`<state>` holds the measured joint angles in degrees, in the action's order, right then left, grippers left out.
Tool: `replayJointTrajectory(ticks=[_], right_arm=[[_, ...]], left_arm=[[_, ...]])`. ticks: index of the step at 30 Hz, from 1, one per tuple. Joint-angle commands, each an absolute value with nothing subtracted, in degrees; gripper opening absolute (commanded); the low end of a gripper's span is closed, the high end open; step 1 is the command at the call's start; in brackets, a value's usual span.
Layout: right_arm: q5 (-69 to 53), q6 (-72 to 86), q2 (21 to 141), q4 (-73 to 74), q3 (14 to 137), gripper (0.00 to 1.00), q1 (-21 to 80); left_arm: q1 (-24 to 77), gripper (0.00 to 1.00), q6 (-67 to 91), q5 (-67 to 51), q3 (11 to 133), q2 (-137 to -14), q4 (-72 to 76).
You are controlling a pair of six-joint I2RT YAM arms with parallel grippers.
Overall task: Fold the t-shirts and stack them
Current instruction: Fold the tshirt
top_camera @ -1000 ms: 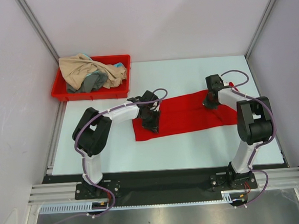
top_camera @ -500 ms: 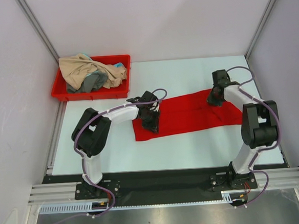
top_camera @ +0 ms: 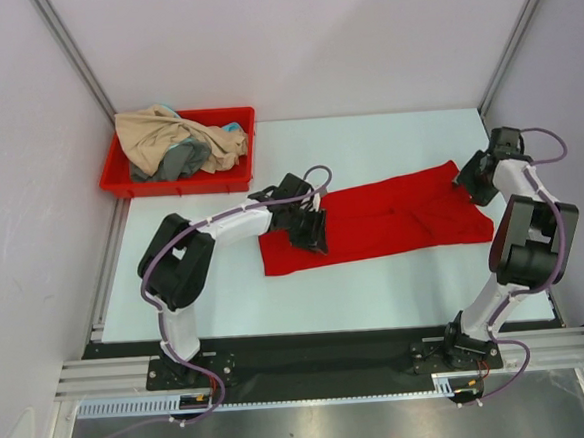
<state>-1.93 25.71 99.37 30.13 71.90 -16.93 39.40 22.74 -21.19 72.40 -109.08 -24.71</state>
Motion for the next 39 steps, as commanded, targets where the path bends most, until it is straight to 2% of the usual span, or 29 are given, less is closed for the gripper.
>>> replayJointTrajectory(ticks=[1, 16, 23, 34, 39], right_arm=[[-5.3, 23.3, 102.4, 29.9, 76.0, 0.59, -20.7], [-5.8, 30.8, 109.0, 29.2, 80.2, 0.55, -21.7], [-5.5, 34.4, 109.5, 31.1, 80.5, 0.45, -21.4], [-3.0, 37.5, 112.9, 32.6, 83.1, 0.38, -20.8], [-1.8, 38.8, 115.0, 31.7, 85.2, 0.24, -21.1]], left_arm=[[41.2, 0.44, 24.4, -25.2, 77.8, -108.8, -21.0], [41.3, 0.42, 23.4, -21.3, 75.6, -108.2, -25.0], [41.2, 0.4, 22.3, -20.2, 74.0, -109.0, -26.5], [41.2, 0.4, 21.6, -17.6, 75.1, -110.7, -29.2], [41.0, 0.38, 21.7, -13.5, 74.3, -112.1, -31.9]])
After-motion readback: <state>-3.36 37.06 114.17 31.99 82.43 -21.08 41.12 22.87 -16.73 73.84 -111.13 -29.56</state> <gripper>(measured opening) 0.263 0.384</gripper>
